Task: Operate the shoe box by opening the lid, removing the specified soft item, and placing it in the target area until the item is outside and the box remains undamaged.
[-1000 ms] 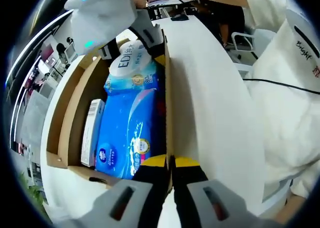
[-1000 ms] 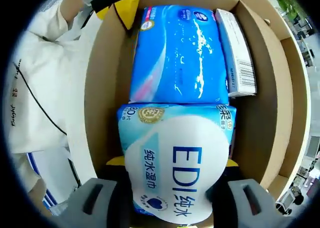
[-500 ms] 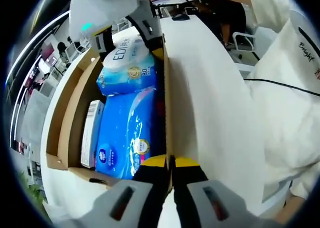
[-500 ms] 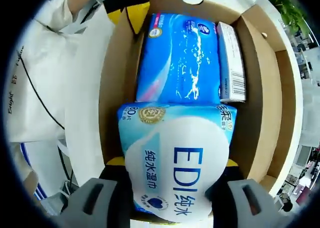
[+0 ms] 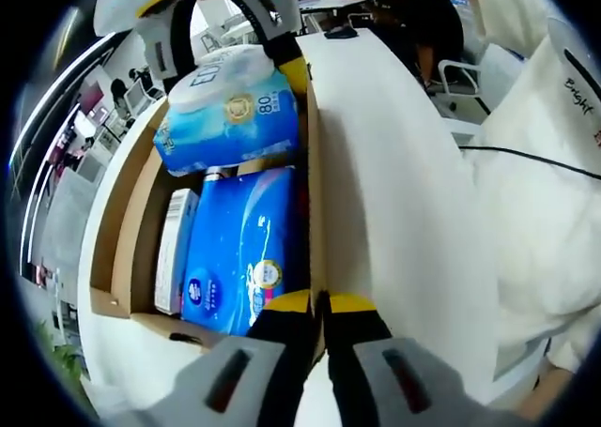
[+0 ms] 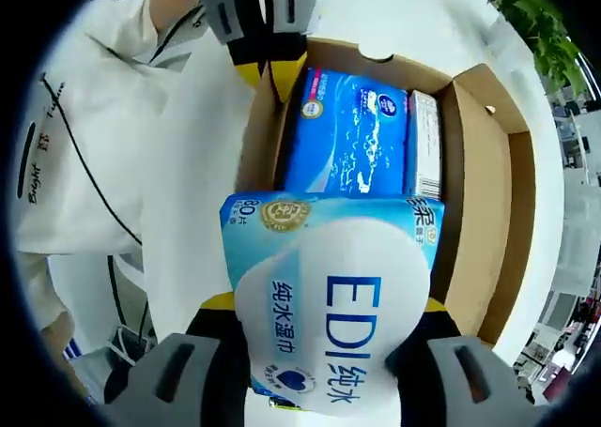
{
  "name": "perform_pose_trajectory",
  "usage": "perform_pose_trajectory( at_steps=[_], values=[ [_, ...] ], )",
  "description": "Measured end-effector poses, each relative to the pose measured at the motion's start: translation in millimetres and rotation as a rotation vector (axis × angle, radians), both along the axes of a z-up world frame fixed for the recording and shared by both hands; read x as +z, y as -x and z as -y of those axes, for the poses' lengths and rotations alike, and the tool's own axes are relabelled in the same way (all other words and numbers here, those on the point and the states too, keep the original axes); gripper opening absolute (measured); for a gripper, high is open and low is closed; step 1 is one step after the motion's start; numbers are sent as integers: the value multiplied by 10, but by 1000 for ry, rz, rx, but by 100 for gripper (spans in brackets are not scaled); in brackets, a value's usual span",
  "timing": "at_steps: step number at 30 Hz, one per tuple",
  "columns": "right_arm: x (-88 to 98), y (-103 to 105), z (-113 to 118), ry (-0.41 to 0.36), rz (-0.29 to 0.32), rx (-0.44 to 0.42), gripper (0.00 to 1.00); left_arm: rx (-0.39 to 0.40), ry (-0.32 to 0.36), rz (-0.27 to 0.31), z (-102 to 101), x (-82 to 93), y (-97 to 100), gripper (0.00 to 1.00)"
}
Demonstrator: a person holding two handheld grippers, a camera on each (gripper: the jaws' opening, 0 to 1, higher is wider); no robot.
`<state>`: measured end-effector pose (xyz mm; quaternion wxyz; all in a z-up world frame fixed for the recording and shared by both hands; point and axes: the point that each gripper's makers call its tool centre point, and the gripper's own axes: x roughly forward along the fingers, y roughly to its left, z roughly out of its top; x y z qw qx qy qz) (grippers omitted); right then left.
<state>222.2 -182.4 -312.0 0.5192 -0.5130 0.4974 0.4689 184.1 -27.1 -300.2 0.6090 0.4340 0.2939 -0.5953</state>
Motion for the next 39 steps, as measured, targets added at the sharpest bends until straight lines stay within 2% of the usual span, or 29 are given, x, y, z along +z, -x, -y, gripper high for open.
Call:
perform_pose_trajectory(
  at_steps=[1,3,4,6,7,8,9,12,13,16,17,19,20,21,23,26,27,33,38,39],
  values=[
    [32,-4,-12,-1,30,26,61,-1,-4,-1,0,-2,-2,3],
    [352,44,-229,-91,23,52,61,-3,-7,1,-1,-5,-1,2],
    [415,40,-244,-62,36,72,61,1,-2,5,0,-3,-8,2],
    [403,-6,-194,-9,32,119,61,2,2,8,0,2,-17,2],
    [414,-54,-157,16,68,156,61,8,5,-9,-3,8,-27,3],
    [541,-72,-97,8,87,138,61,12,0,-22,0,5,-26,3],
    [578,-45,-73,1,79,134,61,1,-3,-7,-3,-2,-14,3],
    [582,-15,-46,17,89,161,61,3,3,-2,-3,2,-19,3],
    [578,4,-17,52,109,197,61,3,3,2,-2,2,-20,3],
    [588,-8,-14,46,98,181,61,6,2,2,-2,2,-20,3],
    [711,18,46,16,110,159,61,4,4,6,-2,4,-20,3],
    [730,42,93,13,107,160,61,0,3,10,-2,5,-22,3],
    [715,52,127,33,108,235,61,-2,3,12,-1,6,-21,3],
    [710,52,143,42,109,248,61,-2,4,13,-1,6,-20,3],
    [692,28,216,57,115,207,61,2,6,11,0,8,-20,3],
    [766,-20,248,25,138,165,61,0,10,12,3,10,-16,3],
    [783,-4,250,8,128,147,61,0,10,13,4,10,-19,3],
    [816,89,279,-8,102,144,61,4,6,0,10,10,-20,3],
    [786,63,295,-9,123,157,61,2,9,8,13,10,-21,3],
    [804,48,333,10,130,150,61,2,10,9,14,11,-22,3]
  ],
)
